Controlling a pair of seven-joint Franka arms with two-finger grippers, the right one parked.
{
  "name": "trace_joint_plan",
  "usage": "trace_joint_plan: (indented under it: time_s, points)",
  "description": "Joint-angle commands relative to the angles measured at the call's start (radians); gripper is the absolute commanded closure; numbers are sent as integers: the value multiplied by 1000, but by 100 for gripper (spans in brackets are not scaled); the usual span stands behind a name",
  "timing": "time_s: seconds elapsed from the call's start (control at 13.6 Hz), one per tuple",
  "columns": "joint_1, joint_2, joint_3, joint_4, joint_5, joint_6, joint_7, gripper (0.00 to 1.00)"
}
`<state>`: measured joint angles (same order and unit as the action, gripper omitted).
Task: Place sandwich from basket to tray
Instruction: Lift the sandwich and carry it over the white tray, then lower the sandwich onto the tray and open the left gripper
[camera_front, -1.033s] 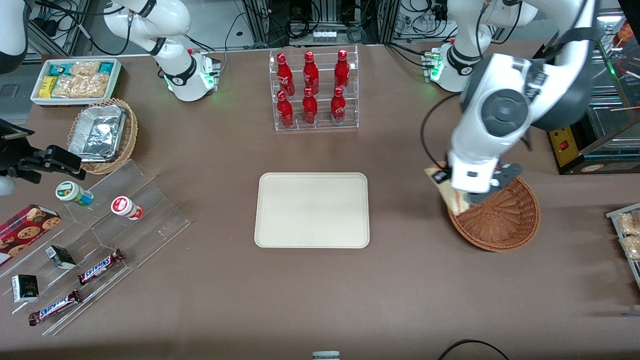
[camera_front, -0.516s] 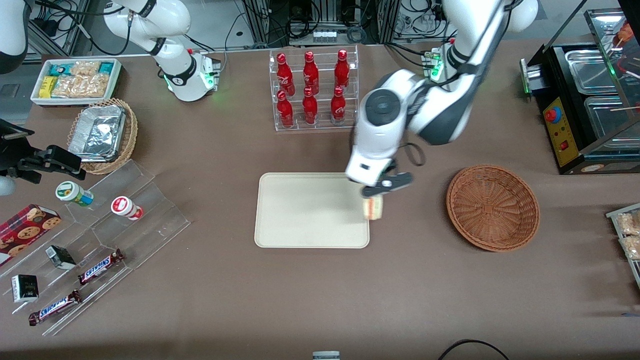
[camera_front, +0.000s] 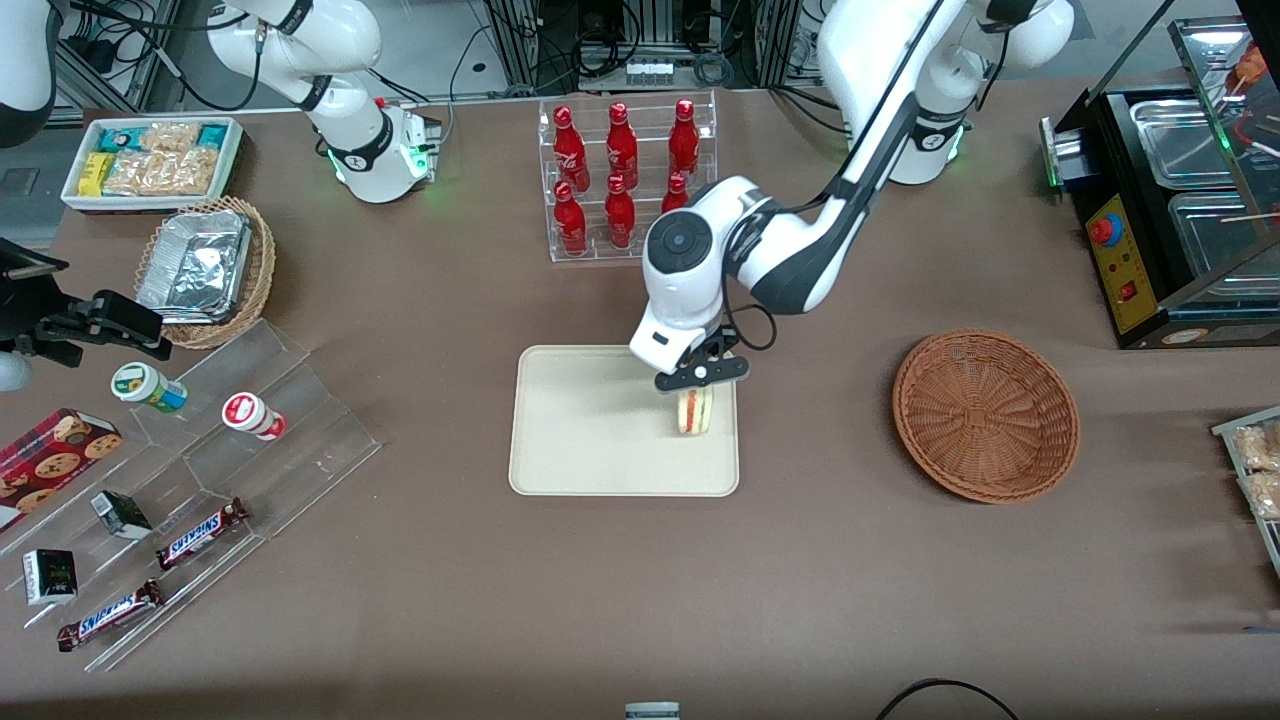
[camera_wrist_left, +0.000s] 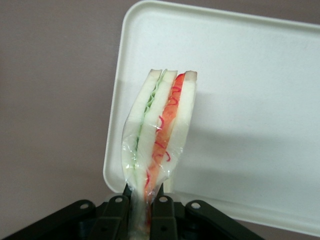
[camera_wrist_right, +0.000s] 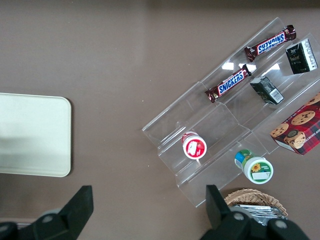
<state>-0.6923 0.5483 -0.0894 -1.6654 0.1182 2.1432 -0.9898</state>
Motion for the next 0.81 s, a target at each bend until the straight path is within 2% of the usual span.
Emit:
trace_joint_plan:
  time_s: [0.0, 0.44, 0.52, 0.59, 0.66, 0.74]
  points:
    - [-16, 60, 14, 36, 21, 55, 5, 89]
    - [-15, 131, 17, 85, 49, 92, 7, 89]
    - [-15, 136, 17, 90, 51, 92, 5, 86]
    - [-15, 136, 17, 90, 52, 92, 2, 55]
    - [-13, 134, 19, 90, 52, 92, 6, 1]
    - [-9, 127, 20, 93, 52, 86, 0, 0]
